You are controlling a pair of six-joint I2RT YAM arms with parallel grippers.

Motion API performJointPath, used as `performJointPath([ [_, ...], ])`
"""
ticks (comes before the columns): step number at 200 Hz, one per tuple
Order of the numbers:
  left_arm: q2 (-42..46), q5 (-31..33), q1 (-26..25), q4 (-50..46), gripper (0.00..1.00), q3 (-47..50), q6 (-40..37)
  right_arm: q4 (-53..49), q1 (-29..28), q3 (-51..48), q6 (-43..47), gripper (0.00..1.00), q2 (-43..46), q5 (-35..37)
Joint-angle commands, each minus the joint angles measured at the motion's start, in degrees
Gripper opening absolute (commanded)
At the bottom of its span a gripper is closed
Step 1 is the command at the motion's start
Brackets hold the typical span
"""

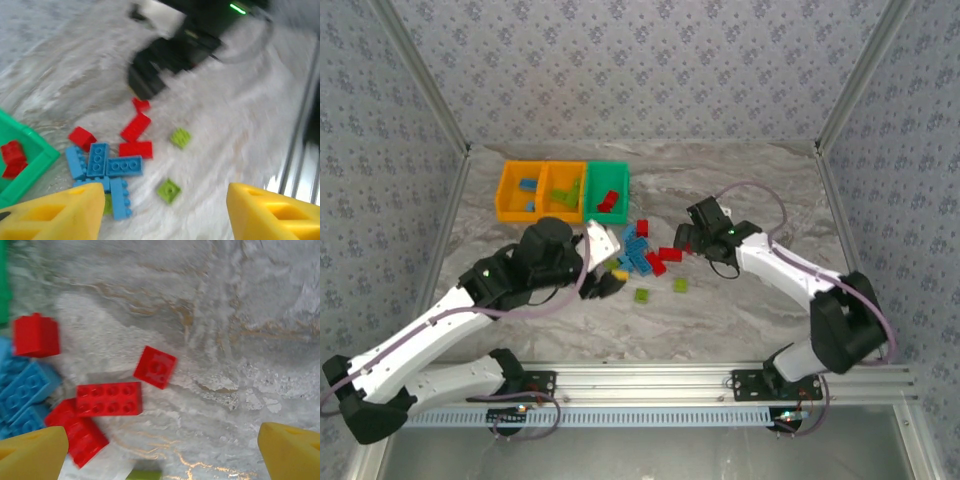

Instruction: Sort the legos into containers by color

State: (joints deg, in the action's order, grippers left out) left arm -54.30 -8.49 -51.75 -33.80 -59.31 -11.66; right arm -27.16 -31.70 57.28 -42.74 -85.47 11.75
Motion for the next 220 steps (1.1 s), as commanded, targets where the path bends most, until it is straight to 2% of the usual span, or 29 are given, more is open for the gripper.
performJointPath([
  [1, 1.8, -5.9, -1.7, -7.7, 0.72, 4.7, -16.5, -1.8, 0.9, 4.9, -6.0, 1.0, -5.7, -1.2],
  [19, 2.9, -9.5, -1.7, -3.6, 0.75, 8.9, -19.5, -2.2, 1.5, 8.2, -7.4, 0.92, -11.6, -1.4],
  [33, 3.2, -11.7, -1.7, -4.7, 0.76, 10.1, -24.2, -1.6, 1.8, 9.5, -8.2, 0.87, -15.1, -1.1],
  [47, 3.5, -11.7, -1.7, -7.8, 0.8, 10.9, -26.8, -0.5, 1.9, 10.3, -8.4, 0.81, -17.7, -0.6],
  [72, 4.5, -11.3, -1.7, -8.0, 0.85, 13.8, -28.6, 0.3, 2.3, 10.5, -8.2, 0.7, -21.2, -0.5],
  [94, 4.9, -10.2, -1.7, -8.4, 0.93, 15.0, -29.6, 0.3, 2.3, 10.6, -7.7, 0.59, -22.3, 0.8],
  [115, 5.1, -9.7, -1.7, -7.9, 0.94, 15.1, -30.1, 1.3, 2.1, 9.1, -8.0, 0.4, -20.1, 1.2],
  [121, 5.3, -9.5, -1.7, -7.6, 0.94, 15.1, -30.1, 1.9, 2.0, 8.1, -7.8, 0.3, -18.7, 1.5],
  [133, 6.7, -8.3, -1.7, -6.0, 0.94, 15.4, -29.8, 2.9, 1.2, 6.0, -7.0, 0.22, -15.1, 4.0],
  [161, 13.3, -6.2, -1.8, 0.0, 0.99, 17.5, -29.6, 1.9, -4.0, 6.1, 0.8, 0.21, -6.3, 12.6],
  [174, 17.0, -3.6, -1.7, 3.0, 0.99, 19.3, -29.7, 3.0, -7.3, 6.9, 6.1, 0.21, -3.2, 13.4],
  [188, 20.1, 0.7, -1.6, 6.0, 0.99, 20.5, -28.3, 6.0, -11.0, 8.5, 14.0, 0.21, -1.5, 9.6],
  [202, 22.0, 6.4, -1.3, 8.4, 0.99, 20.5, -25.1, 8.8, -13.4, 10.5, 19.1, 0.22, -2.2, 1.4],
  [220, 23.2, 7.6, 0.2, 8.5, 0.99, 19.8, -23.0, 10.6, -15.3, 17.1, 21.9, 0.22, -7.0, -3.9],
])
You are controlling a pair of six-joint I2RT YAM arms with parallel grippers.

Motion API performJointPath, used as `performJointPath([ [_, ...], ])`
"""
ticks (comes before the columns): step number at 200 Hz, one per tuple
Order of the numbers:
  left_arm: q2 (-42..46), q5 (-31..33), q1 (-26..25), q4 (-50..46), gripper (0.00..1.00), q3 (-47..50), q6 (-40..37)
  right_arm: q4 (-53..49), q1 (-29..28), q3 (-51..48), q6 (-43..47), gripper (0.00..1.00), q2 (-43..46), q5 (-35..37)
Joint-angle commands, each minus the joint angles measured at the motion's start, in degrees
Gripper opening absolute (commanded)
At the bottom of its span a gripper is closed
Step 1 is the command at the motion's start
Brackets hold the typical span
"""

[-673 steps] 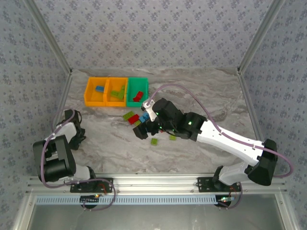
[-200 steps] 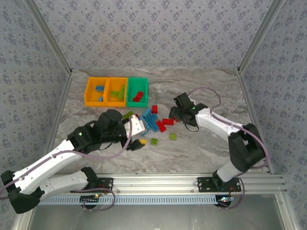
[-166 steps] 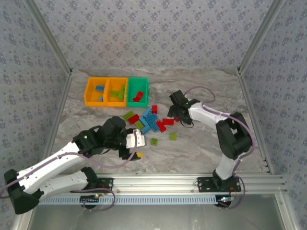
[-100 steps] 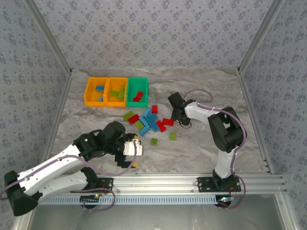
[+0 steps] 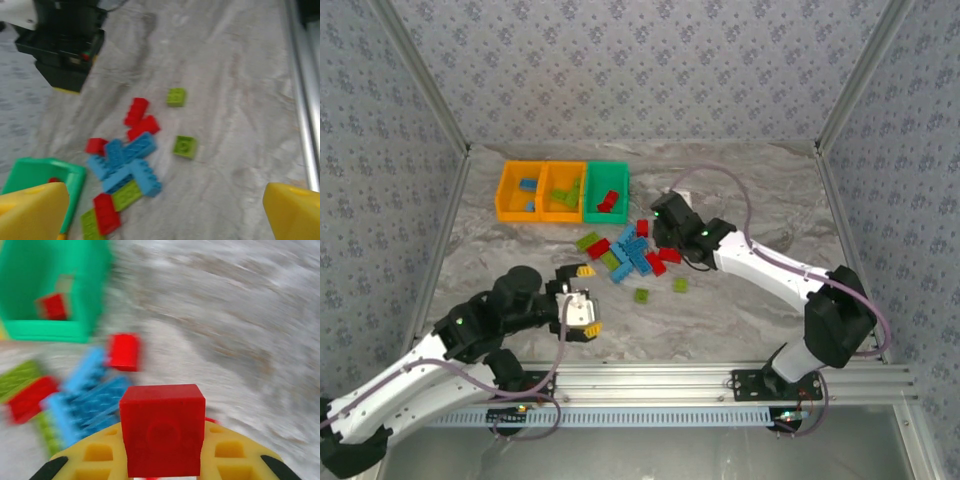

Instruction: Sort the legos into containers by color

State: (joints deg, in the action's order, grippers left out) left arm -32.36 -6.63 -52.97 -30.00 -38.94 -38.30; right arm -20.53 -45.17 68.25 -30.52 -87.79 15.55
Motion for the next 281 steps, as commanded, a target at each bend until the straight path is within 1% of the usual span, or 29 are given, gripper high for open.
performJointPath([
  [1, 1.3, 5.8, 1.5, 4.7, 0.99, -0.6, 3.7, 4.0, -1.8, 6.5, 9.8, 0.22, -5.0, -7.7],
  [19, 1.4, 6.2, 3.4, 5.7, 0.99, -0.8, 6.3, 0.9, -1.8, 15.9, 11.4, 0.22, -12.9, -6.8],
  [41, 1.1, 10.4, 5.4, 7.3, 0.99, -2.0, 11.6, 0.0, -1.0, 26.6, 13.4, 0.21, -22.8, -5.7],
  [58, 1.6, 13.9, 7.3, 9.9, 0.99, -2.1, 17.2, -1.3, 0.3, 35.3, 13.8, 0.21, -30.9, -5.3],
  [78, 1.6, 15.0, 8.7, 11.4, 0.99, -1.3, 18.1, -3.6, 2.1, 45.8, 13.7, 0.25, -39.5, -7.6],
  [103, 0.6, 14.4, 9.5, 11.7, 0.99, -0.6, 16.5, -7.3, 3.4, 57.8, 13.8, 0.34, -47.8, -10.3],
  [107, 0.4, 14.2, 9.5, 11.8, 0.99, -0.5, 16.2, -7.9, 3.5, 59.5, 13.8, 0.37, -48.8, -10.6],
  [115, 0.2, 14.0, 9.5, 12.0, 0.99, -0.1, 15.2, -9.7, 3.8, 62.6, 13.7, 0.46, -50.4, -11.1],
  [119, 0.2, 13.8, 9.5, 12.2, 0.99, 0.1, 14.7, -10.6, 3.9, 64.0, 13.6, 0.49, -50.9, -11.3],
  [128, 0.2, 13.6, 9.5, 12.9, 0.99, 0.7, 13.9, -12.6, 4.2, 66.6, 13.8, 0.52, -51.4, -11.9],
  [144, 0.0, 14.6, 9.5, 13.6, 0.99, 1.4, 13.6, -15.2, 4.4, 67.3, 14.7, 0.55, -49.4, -11.5],
  [156, -0.5, 15.8, 9.5, 13.8, 0.99, 1.4, 13.8, -16.3, 4.4, 65.8, 15.5, 0.56, -46.2, -11.6],
  [170, -1.6, 17.3, 9.6, 14.2, 0.99, 1.5, 14.7, -17.6, 4.3, 61.8, 15.8, 0.56, -40.9, -12.6],
  [189, -4.0, 16.7, 10.6, 14.6, 0.99, 1.1, 17.8, -16.4, 3.5, 50.5, 16.4, 0.57, -30.3, -12.9],
  [202, -7.4, 14.5, 12.7, 13.3, 0.99, -0.9, 21.5, -13.4, 2.5, 38.9, 16.5, 0.58, -21.0, -12.5],
  [219, -13.4, 13.5, 16.1, 9.6, 0.98, -6.6, 31.2, -8.6, 0.8, 25.2, 16.4, 0.64, -8.5, -11.7],
  [230, -17.5, 15.1, 17.9, 6.9, 0.92, -10.5, 38.9, -6.7, -0.7, 17.4, 15.7, 0.69, -0.7, -10.0],
  [240, -21.3, 16.9, 19.4, 4.7, 0.84, -13.2, 46.2, -5.8, -1.9, 11.2, 14.6, 0.71, 5.2, -7.6],
  [246, -23.5, 17.6, 20.5, 3.8, 0.82, -14.0, 50.7, -5.5, -2.5, 7.8, 13.9, 0.72, 8.5, -6.2],
  [263, -29.5, 16.0, 23.4, 5.1, 0.82, -14.0, 60.8, -6.1, -3.7, 0.7, 11.7, 0.75, 16.4, -3.6],
  [268, -31.1, 16.0, 24.2, 5.8, 0.8, -13.7, 63.9, -7.1, -4.0, -2.2, 11.0, 0.75, 18.2, -3.4],
  [281, -35.7, 16.6, 25.6, 6.6, 0.76, -13.9, 72.2, -9.5, -4.5, -5.3, 9.5, 0.76, 22.0, -3.1],
])
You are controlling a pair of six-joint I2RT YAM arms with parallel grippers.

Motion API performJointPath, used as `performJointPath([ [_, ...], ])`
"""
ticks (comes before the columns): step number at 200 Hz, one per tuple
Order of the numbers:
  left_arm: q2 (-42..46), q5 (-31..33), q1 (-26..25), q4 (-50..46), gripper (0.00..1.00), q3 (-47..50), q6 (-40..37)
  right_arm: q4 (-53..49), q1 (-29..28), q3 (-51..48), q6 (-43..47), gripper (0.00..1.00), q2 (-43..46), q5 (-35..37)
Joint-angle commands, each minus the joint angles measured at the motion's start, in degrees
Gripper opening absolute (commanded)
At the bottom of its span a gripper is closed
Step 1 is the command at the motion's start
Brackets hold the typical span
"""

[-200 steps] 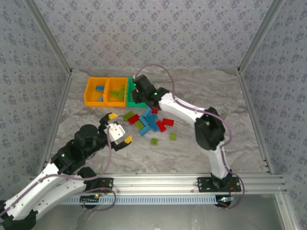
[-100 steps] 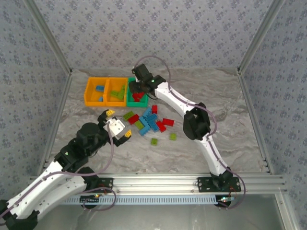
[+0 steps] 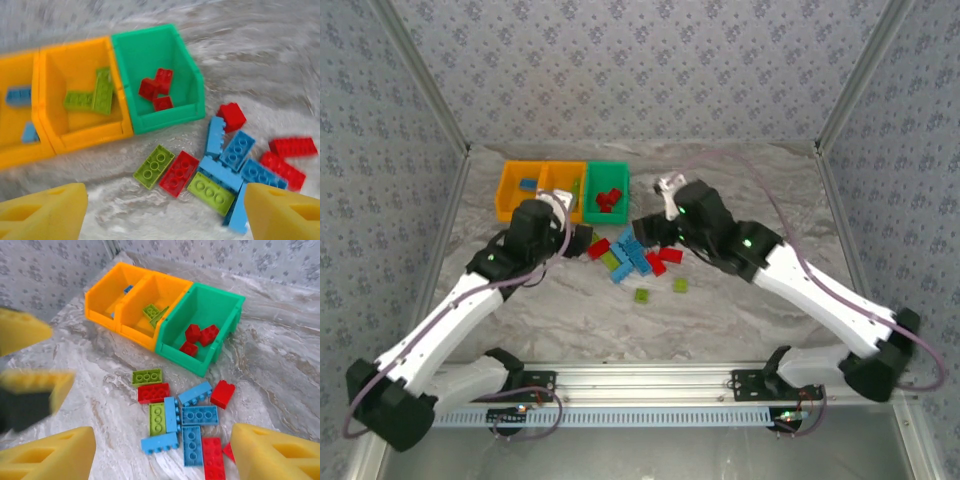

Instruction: Sort the legos into containers by color

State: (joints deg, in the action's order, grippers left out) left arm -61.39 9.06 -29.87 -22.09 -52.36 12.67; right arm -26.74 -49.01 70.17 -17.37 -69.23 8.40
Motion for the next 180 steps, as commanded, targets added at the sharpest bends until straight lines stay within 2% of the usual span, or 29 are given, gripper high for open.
performJointPath([
  [1, -7.2, 1.0, 2.5, -1.4, 0.76, -0.6, 21.8, -3.5, -0.7, -7.3, -3.8, 0.76, 3.6, 4.2],
  [34, -20.7, 3.8, 2.4, -8.4, 0.67, -8.2, 37.9, -6.6, -2.1, -12.0, -6.2, 0.78, 8.8, 7.8],
  [51, -26.5, 3.5, 2.3, -9.4, 0.64, -11.3, 42.1, -6.7, -2.1, -12.9, -7.3, 0.79, 9.1, 8.8],
  [88, -38.4, 3.3, 2.6, -11.1, 0.63, -18.9, 43.0, -7.0, -2.3, -12.1, -7.8, 0.79, 8.9, 8.1],
  [105, -41.8, 3.1, 2.6, -11.2, 0.67, -21.0, 42.3, -7.4, -2.3, -11.8, -8.0, 0.79, 9.5, 7.6],
  [138, -45.0, 4.0, 3.1, -12.0, 0.8, -22.4, 42.3, -9.5, -2.2, -12.2, -8.2, 0.8, 10.9, 8.6],
  [180, -46.7, 2.8, 3.1, -10.8, 0.81, -20.0, 43.1, -9.7, -2.3, -12.8, -8.4, 0.81, 11.8, 9.6],
])
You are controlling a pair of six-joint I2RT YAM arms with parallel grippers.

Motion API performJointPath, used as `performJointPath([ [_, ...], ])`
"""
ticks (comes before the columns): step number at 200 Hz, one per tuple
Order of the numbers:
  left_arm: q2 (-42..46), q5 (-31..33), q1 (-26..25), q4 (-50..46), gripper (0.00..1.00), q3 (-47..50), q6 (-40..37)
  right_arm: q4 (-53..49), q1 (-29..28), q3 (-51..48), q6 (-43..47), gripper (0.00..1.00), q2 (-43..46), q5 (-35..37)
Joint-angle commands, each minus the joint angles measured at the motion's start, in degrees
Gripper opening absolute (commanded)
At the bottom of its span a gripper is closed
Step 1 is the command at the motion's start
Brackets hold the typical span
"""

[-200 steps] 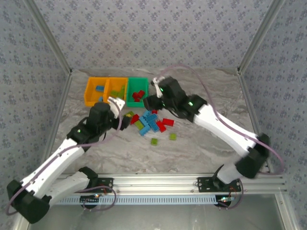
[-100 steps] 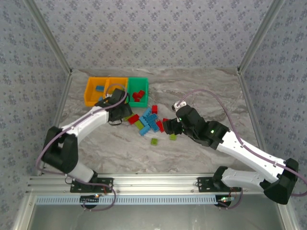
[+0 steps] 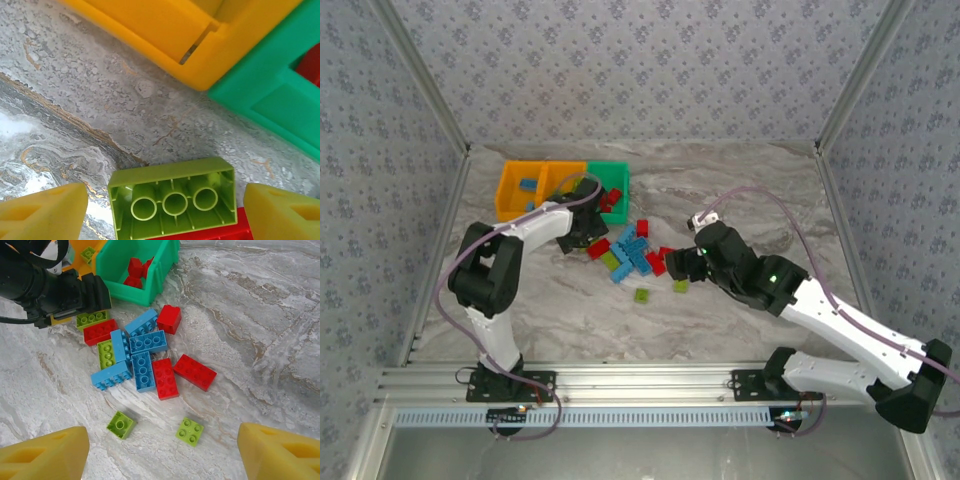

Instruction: Sort the legos into containers by color

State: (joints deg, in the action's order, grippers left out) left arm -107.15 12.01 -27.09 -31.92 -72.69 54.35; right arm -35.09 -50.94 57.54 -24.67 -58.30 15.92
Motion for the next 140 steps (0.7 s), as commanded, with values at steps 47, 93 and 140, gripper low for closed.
performJointPath([
  [47, -2.9, -1.6, 0.3, 1.4, 0.78, 1.3, -0.1, -1.2, -0.4, -0.2, -1.5, 0.81, 0.5, 0.4],
  [93, -4.2, -2.0, 0.3, 1.9, 0.71, 0.8, -1.2, -1.3, -1.0, 0.0, -2.5, 0.82, 0.2, -1.9],
  [140, -0.9, -2.3, 0.3, 3.3, 0.36, 3.5, -1.4, -1.3, -1.8, 1.4, -2.4, 0.82, -1.1, -2.3],
])
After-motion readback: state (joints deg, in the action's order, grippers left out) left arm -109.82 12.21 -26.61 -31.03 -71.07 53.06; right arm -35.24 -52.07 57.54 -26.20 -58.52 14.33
